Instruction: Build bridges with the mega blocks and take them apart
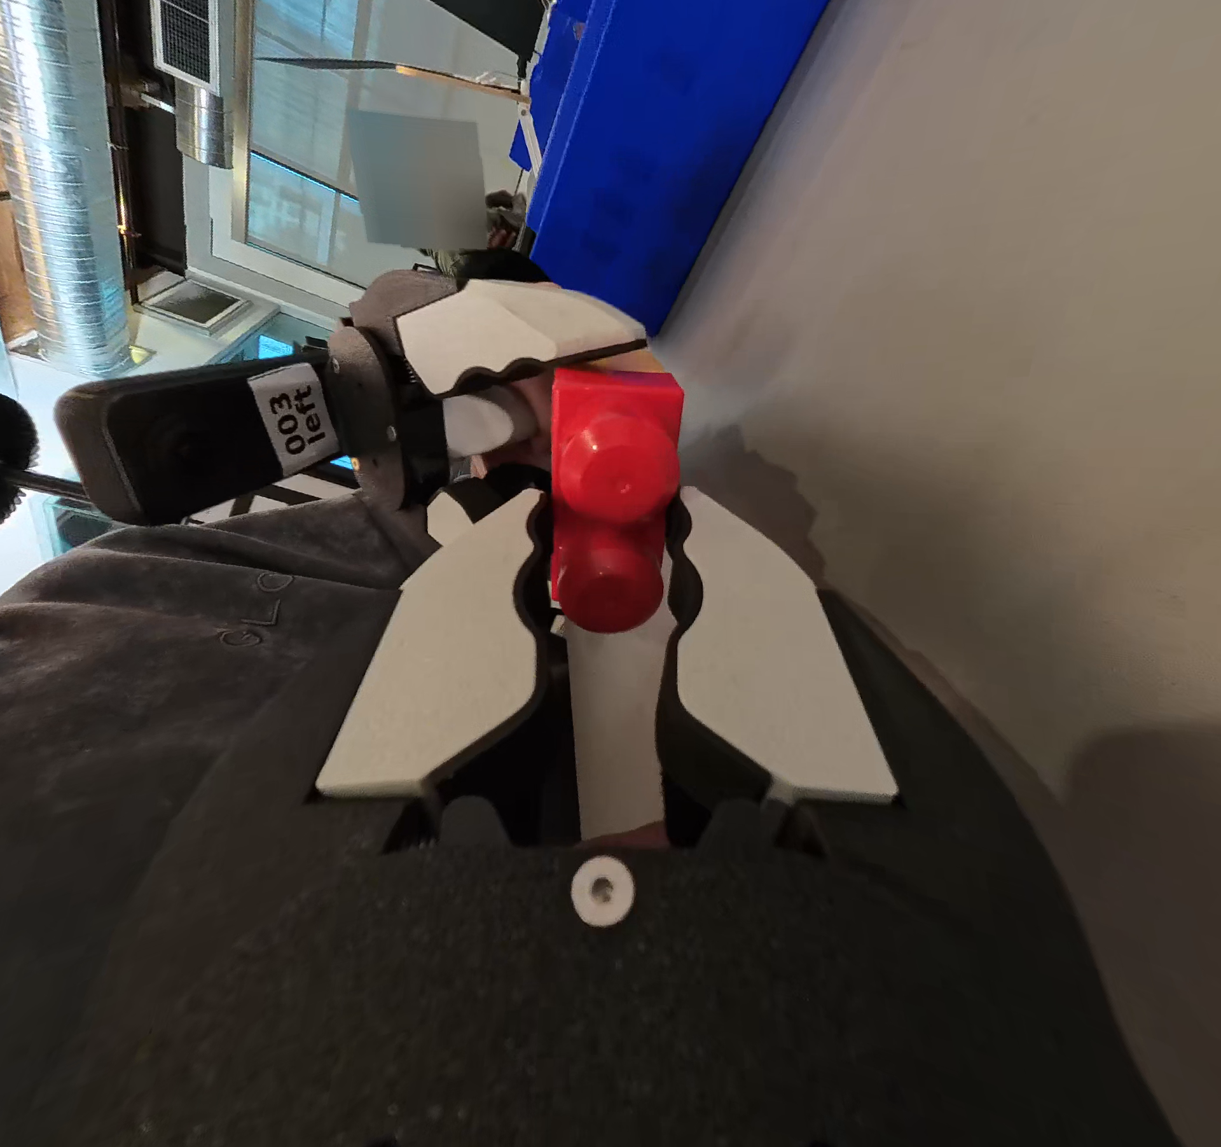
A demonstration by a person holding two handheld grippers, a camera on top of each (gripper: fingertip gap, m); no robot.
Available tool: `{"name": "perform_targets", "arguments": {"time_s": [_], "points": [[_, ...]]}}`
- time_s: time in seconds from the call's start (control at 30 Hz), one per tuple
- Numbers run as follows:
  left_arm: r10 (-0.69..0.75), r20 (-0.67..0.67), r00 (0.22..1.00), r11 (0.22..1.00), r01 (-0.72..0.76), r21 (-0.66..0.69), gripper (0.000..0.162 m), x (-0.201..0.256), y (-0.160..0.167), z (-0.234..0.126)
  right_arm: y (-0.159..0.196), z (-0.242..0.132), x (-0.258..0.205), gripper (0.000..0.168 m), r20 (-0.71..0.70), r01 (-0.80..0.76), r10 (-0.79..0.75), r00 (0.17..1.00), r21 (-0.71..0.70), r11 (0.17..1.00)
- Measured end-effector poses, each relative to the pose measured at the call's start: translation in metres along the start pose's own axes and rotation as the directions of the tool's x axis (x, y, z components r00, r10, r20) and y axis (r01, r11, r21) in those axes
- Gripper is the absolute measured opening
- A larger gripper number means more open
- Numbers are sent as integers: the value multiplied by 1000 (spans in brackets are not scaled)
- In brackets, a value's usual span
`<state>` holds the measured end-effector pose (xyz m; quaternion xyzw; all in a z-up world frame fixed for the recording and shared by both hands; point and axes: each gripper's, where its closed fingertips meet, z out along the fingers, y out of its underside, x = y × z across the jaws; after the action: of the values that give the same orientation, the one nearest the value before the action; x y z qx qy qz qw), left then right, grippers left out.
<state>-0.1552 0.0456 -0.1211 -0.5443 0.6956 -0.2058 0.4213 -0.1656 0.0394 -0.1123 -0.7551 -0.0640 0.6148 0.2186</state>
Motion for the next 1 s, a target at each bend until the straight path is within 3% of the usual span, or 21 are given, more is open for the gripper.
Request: {"name": "perform_targets", "arguments": {"time_s": [0.13,0.2,0.3,0.37,0.43,0.5,0.63,0.7,0.77,1.0], "points": [[0,42,999,1000,-1,15,75,-2,-4,-1,-3,-4,-3,33,-20,49,-49,999,8,999],[-22,43,999,1000,21,21,84,-1,-6,-6,-8,-10,2,33,-22,45,-44,999,37,998],[-200,2,980,977,199,80,85,-7,-9,-24,-17,-26,8,33,-3,24,-23,1000,112,993],[-399,-82,913,906,406,120,85,-11,-6,-31,-21,-32,1,33,29,53,-58,998,159,986],[-569,-264,779,780,613,129,80,-4,-7,-32,-23,-31,-7,33,46,97,-108,993,199,975],[-652,-397,646,667,738,106,80,2,-8,-29,-23,-25,-13,33,35,153,-164,986,214,965],[-700,-537,472,507,857,92,70,-2,-11,-29,-20,-16,-22,33,7,234,-242,970,217,948],[-695,-585,419,459,884,89,56,-4,-12,-31,-19,-15,-23,33,3,250,-256,967,217,944],[-684,-607,403,443,892,93,40,-5,-13,-31,-18,-14,-24,33,2,252,-258,966,213,944],[-678,-636,369,426,902,70,37,-3,-18,-30,-15,-16,-24,33,-4,249,-254,967,220,943]]}}
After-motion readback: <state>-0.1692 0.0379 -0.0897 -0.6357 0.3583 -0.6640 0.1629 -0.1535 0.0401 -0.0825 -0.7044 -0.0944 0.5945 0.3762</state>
